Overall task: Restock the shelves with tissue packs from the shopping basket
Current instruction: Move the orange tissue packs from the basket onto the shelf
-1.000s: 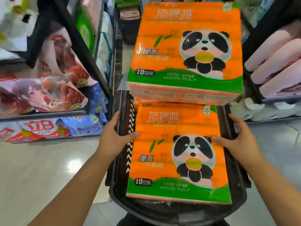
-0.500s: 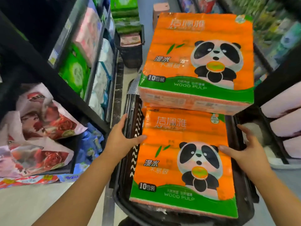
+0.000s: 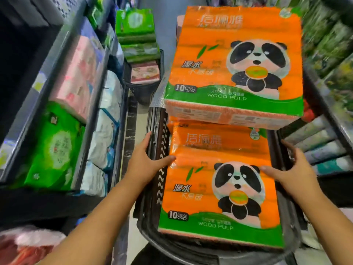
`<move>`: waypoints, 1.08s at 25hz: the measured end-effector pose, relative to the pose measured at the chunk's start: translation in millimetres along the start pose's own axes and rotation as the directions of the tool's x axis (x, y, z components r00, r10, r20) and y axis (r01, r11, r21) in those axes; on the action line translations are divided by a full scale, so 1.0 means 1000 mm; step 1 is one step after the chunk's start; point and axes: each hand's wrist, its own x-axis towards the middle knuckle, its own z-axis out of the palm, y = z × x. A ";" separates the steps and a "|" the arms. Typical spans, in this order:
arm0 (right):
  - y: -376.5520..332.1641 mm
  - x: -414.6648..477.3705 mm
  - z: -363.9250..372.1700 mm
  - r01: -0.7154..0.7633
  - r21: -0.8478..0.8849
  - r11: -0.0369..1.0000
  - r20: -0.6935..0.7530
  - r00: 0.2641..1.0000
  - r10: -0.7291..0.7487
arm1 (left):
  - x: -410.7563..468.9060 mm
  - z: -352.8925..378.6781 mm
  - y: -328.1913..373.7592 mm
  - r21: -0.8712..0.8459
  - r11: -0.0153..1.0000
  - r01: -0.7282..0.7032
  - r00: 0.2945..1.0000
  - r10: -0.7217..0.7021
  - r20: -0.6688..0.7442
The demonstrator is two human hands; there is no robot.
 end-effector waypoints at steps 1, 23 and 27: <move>-0.012 0.030 0.006 0.001 0.001 1.000 -0.002 1.000 -0.001 | 0.034 0.000 0.010 0.008 1.000 -0.004 1.000 0.004 0.006; -0.212 0.694 0.112 0.029 -0.026 0.999 0.102 0.994 -0.026 | 0.699 0.051 0.138 0.008 0.996 0.090 0.996 -0.090 -0.023; -0.231 0.778 0.151 -0.026 0.017 1.000 0.105 0.994 0.024 | 0.796 0.048 0.143 0.070 0.994 0.090 0.996 -0.088 -0.022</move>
